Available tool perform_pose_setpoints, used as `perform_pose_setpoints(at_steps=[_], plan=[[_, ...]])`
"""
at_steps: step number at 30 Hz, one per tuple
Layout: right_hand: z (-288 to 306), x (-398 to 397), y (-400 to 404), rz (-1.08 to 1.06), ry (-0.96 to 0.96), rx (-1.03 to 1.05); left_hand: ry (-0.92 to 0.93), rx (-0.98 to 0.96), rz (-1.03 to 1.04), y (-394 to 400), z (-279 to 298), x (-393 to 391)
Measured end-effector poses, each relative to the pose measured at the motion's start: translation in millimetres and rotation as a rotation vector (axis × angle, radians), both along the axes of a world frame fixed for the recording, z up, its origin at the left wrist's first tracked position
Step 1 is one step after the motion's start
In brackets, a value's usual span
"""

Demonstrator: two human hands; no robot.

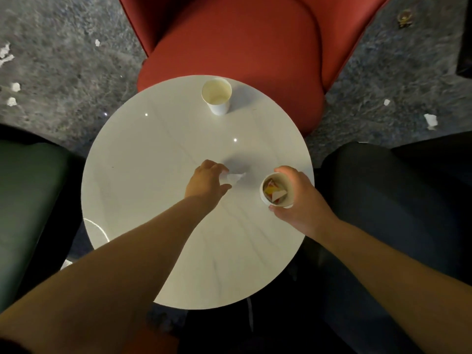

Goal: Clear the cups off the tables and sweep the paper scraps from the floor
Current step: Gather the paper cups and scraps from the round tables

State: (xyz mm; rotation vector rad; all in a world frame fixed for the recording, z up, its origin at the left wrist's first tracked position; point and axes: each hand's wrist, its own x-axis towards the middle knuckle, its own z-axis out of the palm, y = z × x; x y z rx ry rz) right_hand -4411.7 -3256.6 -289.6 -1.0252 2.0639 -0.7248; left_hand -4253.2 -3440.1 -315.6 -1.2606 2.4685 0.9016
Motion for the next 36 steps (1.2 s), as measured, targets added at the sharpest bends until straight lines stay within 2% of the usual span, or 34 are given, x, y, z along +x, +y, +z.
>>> perform_pose_setpoints(at_steps=[4, 8, 18, 21, 24, 27, 31, 34, 36], plan=[[-1.3, 1.2, -1.7, -0.008, -0.003, -0.012, 0.03, -0.025, 0.083, 9.1, -14.7, -16.5], [-2.9, 1.9, -5.1, -0.012, -0.021, -0.018, 0.028, -0.051, 0.044, 11.7, -22.3, -22.6], [0.5, 2.9, -18.2, 0.01, -0.025, -0.025, 0.093, 0.088, 0.167, 3.8, -21.2, -21.6], [1.3, 3.2, -26.1, 0.035, 0.001, -0.013, 0.199, 0.1, 0.352, 4.3, -3.7, -21.0], [2.1, 5.2, -35.8, 0.053, 0.015, -0.006, 0.428, 0.105, 0.511, 11.4, 29.8, -24.2], [4.0, 11.5, -48.3, 0.07, 0.018, -0.011, 0.558, 0.108, 0.453, 26.0, 62.6, -23.8], [6.8, 23.7, -65.1, 0.085, 0.008, -0.025, 0.564, 0.134, 0.345, 32.6, 73.2, -12.7], [7.6, 28.9, -72.8, 0.113, 0.019, -0.014, 0.54, 0.049, 0.564, 16.7, 61.0, 12.0], [7.2, 31.5, -75.3, 0.121, 0.008, -0.018, 0.455, 0.005, 0.699, 2.8, 47.0, 38.0]])
